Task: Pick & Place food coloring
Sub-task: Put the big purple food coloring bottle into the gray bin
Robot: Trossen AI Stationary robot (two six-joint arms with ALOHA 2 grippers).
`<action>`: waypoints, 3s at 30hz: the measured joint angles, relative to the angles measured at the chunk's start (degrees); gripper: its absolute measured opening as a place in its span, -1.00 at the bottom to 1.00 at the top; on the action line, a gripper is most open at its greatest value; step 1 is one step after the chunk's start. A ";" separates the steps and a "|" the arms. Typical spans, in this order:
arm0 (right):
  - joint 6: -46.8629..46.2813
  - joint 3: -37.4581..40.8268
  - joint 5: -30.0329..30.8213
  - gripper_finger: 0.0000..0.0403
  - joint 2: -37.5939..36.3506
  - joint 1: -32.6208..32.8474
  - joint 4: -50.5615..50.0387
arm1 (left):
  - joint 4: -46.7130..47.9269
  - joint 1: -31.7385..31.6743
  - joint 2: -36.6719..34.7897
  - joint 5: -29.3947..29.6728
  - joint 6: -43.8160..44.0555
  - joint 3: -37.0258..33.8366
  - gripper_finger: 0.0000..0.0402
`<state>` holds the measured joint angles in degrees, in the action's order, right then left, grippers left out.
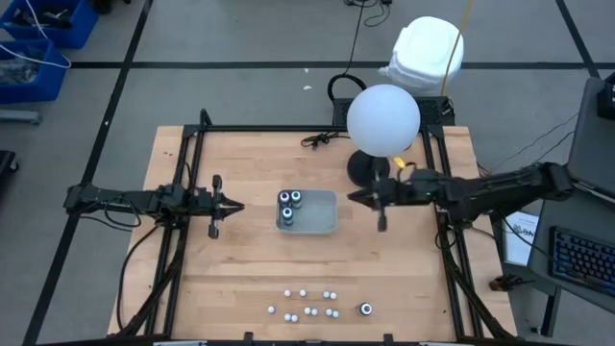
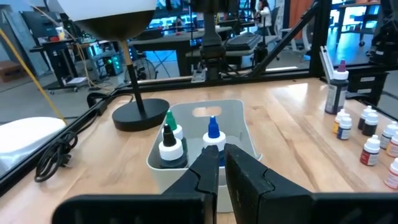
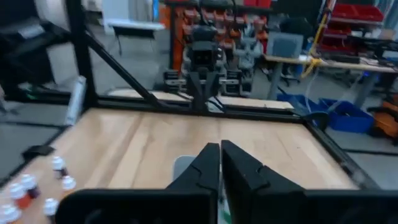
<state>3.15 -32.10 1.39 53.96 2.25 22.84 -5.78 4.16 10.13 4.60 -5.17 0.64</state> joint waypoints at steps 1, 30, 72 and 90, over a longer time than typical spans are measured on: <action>-0.73 2.33 -0.05 -0.99 -1.48 0.02 1.60 | 0.01 0.00 -0.01 0.00 -0.12 0.00 -0.83; -6.86 28.68 0.24 -1.00 -7.05 0.10 23.84 | -0.15 0.03 -0.02 -2.40 2.32 -0.02 -0.82; -10.98 0.48 7.93 0.18 22.81 39.37 10.32 | 0.02 0.01 -0.01 -2.58 2.74 -0.02 -0.82; -14.05 0.46 10.52 0.23 37.58 43.64 23.73 | 0.04 0.01 -0.02 -2.56 3.20 -0.02 -0.82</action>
<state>-10.90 -31.64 11.91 91.54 45.89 46.56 -5.74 4.16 10.11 2.04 -1.98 0.62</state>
